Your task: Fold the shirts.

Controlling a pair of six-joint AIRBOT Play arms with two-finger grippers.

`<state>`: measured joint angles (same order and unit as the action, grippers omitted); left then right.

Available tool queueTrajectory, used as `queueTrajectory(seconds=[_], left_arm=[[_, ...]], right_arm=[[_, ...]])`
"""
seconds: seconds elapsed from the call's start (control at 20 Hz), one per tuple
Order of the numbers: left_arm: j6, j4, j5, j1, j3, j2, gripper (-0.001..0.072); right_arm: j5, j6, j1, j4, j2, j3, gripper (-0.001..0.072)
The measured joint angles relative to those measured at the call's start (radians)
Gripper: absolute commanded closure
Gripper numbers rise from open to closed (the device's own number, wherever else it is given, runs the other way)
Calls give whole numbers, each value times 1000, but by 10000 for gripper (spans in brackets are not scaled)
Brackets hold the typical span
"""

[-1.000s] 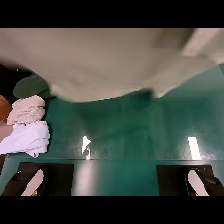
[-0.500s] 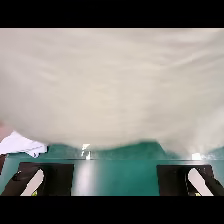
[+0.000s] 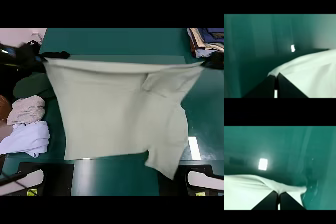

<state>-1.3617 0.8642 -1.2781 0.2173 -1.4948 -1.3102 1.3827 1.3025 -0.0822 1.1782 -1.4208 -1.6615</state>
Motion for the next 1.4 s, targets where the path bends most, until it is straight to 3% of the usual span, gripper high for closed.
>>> queueTrajectory(seconds=[0.2, 0.4, 0.6, 0.9, 1.15, 1.2, 1.25, 1.3, 1.35, 1.4], left_arm=[[37, -40, 145, -1, -19, -202, 684], [93, -94, 268, -1, -77, -287, 684], [126, -85, 255, -6, -103, -309, 687], [95, 189, 154, -124, -57, -317, 685], [50, 280, 164, -187, 57, -317, 679], [41, 286, 167, -192, 77, -317, 507], [31, 291, 167, -196, 91, -317, 254], [17, 294, 169, -198, 101, -317, 213], [3, 298, 171, -199, 107, -317, 209], [-11, 300, 167, -197, 112, -317, 209]], right_arm=[[-89, 24, 35, 14, -200, -84, 699], [-127, 43, 45, 19, -327, -233, 700], [-105, 48, 46, 29, -369, -298, 701], [-94, 83, 77, 139, -299, -93, 700], [-182, 104, 96, 172, -203, 143, 699], [-200, 106, 97, 172, -188, 182, 699], [-211, 109, 98, 174, -175, 215, 694], [-222, 111, 99, 175, -159, 245, 573], [-229, 112, 99, 175, -147, 268, 342], [-228, 113, 99, 177, -137, 287, 305]])
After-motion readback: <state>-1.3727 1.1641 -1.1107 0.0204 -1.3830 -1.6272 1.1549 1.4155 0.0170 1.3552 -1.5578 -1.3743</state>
